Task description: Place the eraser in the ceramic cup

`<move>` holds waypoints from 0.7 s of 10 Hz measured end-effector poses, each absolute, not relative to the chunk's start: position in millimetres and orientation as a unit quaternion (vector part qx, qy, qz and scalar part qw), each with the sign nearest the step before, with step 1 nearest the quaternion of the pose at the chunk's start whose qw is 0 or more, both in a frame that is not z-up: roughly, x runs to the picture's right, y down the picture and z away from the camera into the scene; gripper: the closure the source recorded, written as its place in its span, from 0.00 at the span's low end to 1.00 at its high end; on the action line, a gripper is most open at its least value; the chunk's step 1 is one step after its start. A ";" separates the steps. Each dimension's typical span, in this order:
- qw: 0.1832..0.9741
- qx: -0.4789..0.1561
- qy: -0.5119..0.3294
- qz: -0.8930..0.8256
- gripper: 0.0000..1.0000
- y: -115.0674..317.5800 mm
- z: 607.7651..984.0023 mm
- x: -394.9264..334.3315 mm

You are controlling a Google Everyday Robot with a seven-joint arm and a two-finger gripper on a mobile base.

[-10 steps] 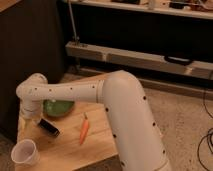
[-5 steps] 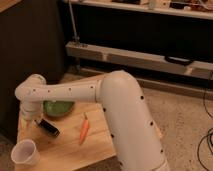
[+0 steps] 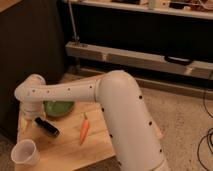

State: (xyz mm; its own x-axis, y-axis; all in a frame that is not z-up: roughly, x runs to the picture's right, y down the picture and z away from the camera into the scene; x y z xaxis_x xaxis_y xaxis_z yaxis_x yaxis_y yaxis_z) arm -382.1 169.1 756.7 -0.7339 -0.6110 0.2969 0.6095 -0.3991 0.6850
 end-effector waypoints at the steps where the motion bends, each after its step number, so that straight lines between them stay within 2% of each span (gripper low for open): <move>1: 0.362 -0.005 -0.402 -0.841 0.39 169.4 761.3 -380.5; 7: 0.359 -0.036 -0.377 -0.853 0.39 175.8 787.5 -367.0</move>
